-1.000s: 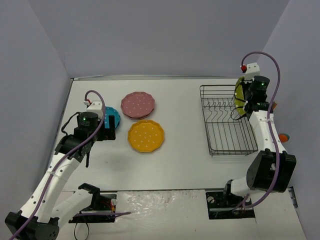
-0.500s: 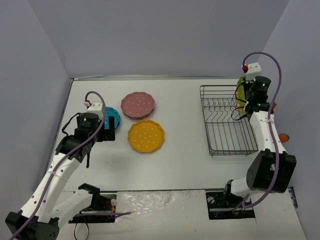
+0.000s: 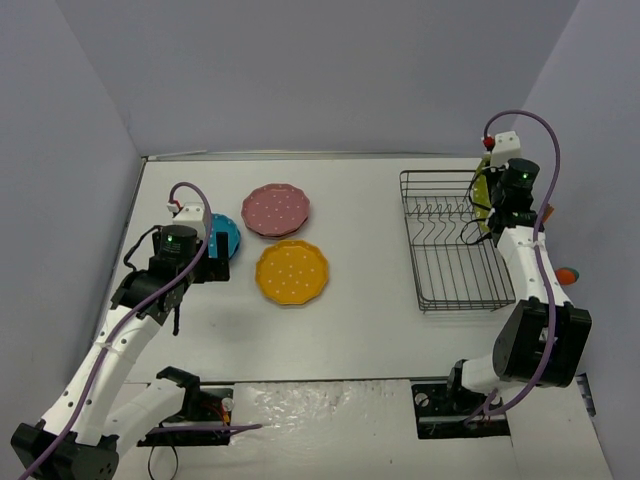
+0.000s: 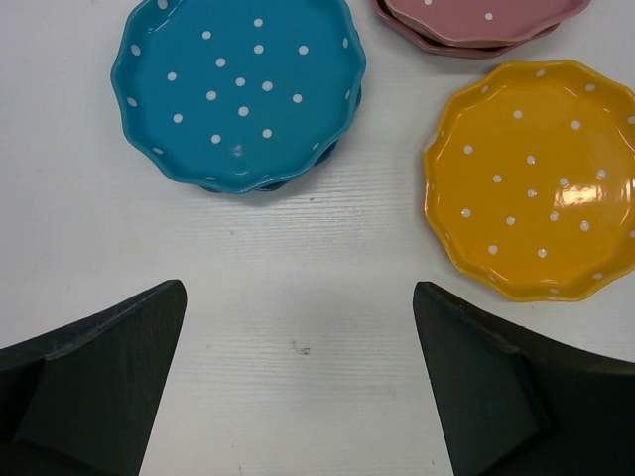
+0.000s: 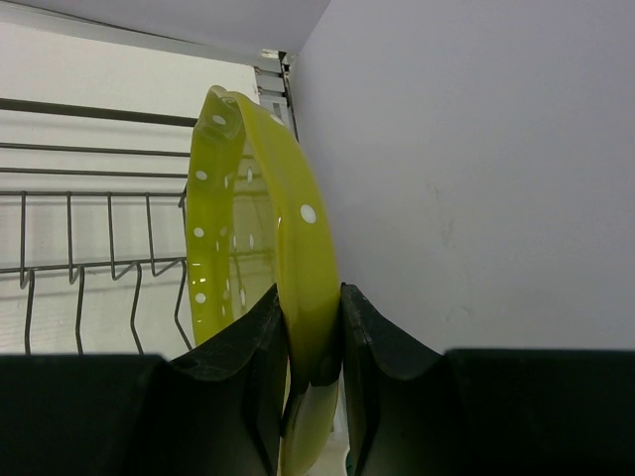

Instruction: Load the plates into the dish rack

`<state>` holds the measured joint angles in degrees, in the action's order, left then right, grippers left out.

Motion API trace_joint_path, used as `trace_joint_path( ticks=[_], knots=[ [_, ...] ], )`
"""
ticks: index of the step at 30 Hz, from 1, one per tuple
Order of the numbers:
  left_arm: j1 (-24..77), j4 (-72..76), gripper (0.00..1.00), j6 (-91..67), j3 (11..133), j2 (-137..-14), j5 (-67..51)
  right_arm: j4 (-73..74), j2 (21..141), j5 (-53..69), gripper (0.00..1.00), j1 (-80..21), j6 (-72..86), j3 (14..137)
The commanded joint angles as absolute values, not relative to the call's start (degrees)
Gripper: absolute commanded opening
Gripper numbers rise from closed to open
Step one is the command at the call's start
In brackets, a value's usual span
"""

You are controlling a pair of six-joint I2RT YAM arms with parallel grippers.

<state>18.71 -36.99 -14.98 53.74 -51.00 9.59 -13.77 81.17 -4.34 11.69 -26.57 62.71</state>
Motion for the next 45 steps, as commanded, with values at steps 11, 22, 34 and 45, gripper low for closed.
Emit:
trace_joint_path(
  ticks=[11,22,34,45],
  knots=[
    [18.10,-34.63,0.97,-13.89,55.28,-51.55,10.99,-28.38,82.40,-2.94,0.00,12.17,-23.14,60.65],
    [17.52,-34.45,0.97,-14.24,55.46,-51.89,9.93,-29.53,82.38,-2.61,0.24,12.19,-18.26,57.84],
    [17.46,-34.98,0.97,-16.00,55.46,-52.33,9.52,-25.09,77.10,-1.54,0.72,12.07,-11.59,60.39],
    [17.60,-36.13,0.97,-32.61,53.23,-60.61,2.26,-22.21,63.29,3.12,0.99,-2.83,9.23,58.01]
  ],
)
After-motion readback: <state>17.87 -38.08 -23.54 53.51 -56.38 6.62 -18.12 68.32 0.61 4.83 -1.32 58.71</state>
